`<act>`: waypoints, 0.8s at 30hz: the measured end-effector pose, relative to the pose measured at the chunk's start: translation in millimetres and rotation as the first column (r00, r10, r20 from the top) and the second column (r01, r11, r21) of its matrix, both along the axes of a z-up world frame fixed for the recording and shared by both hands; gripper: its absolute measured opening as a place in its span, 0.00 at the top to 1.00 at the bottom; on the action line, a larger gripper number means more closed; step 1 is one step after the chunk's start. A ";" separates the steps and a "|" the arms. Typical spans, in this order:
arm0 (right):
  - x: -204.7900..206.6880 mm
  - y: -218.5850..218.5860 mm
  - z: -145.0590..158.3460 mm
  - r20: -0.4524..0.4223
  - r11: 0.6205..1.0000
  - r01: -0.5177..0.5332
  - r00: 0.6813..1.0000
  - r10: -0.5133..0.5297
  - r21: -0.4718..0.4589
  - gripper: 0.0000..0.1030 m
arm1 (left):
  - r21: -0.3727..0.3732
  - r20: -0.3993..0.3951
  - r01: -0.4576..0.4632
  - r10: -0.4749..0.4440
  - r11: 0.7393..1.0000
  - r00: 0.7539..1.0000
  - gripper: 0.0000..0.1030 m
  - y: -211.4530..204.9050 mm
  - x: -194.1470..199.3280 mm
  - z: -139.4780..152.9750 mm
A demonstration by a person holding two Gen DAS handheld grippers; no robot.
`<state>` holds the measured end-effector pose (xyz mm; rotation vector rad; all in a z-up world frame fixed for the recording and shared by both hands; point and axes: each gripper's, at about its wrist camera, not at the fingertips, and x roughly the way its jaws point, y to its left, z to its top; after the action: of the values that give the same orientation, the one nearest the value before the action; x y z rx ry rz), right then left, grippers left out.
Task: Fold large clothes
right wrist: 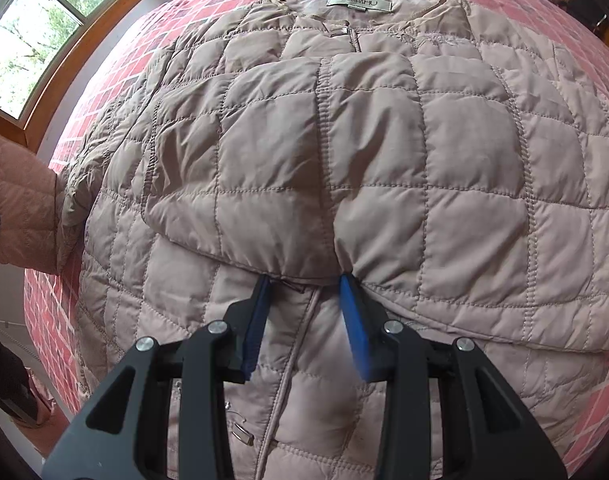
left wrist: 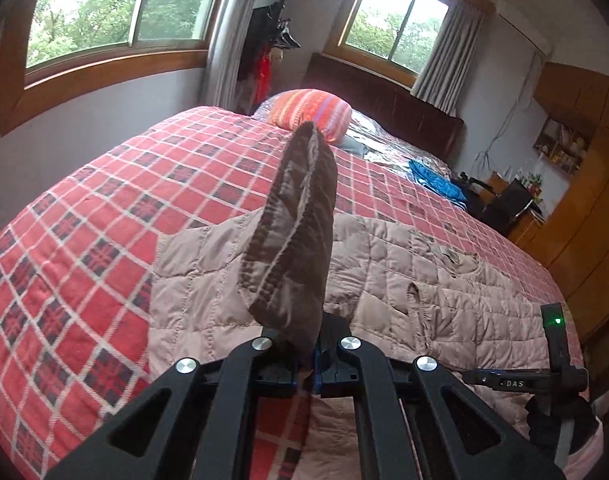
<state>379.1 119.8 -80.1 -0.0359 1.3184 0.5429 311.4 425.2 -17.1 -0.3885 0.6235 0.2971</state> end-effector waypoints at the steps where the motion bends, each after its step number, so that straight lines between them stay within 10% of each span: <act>1: 0.2 -0.4 0.0 -0.001 1.000 -0.001 1.000 0.001 0.001 0.65 | -0.002 -0.010 0.012 -0.012 1.000 1.000 0.96 -5.1 7.3 -3.3; 14: 1.2 -2.3 -0.1 0.001 1.000 -0.002 1.000 0.002 0.000 0.65 | -0.042 -0.164 0.110 -0.116 0.993 0.980 0.94 -38.5 52.1 -63.8; 19: 0.0 1.1 -0.1 0.007 1.000 0.003 1.000 -0.003 -0.010 0.65 | -0.182 -0.102 0.254 -0.275 0.950 0.956 0.61 -41.5 37.4 -59.1; 24: -1.8 5.0 1.2 0.007 1.000 0.005 1.000 -0.004 -0.017 0.65 | -0.246 0.009 0.294 -0.301 0.924 0.954 0.50 -21.1 -12.1 -33.2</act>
<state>377.2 124.8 -78.9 -0.0484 1.3162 0.5276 299.3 404.1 -50.3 -0.5198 0.7406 -0.0675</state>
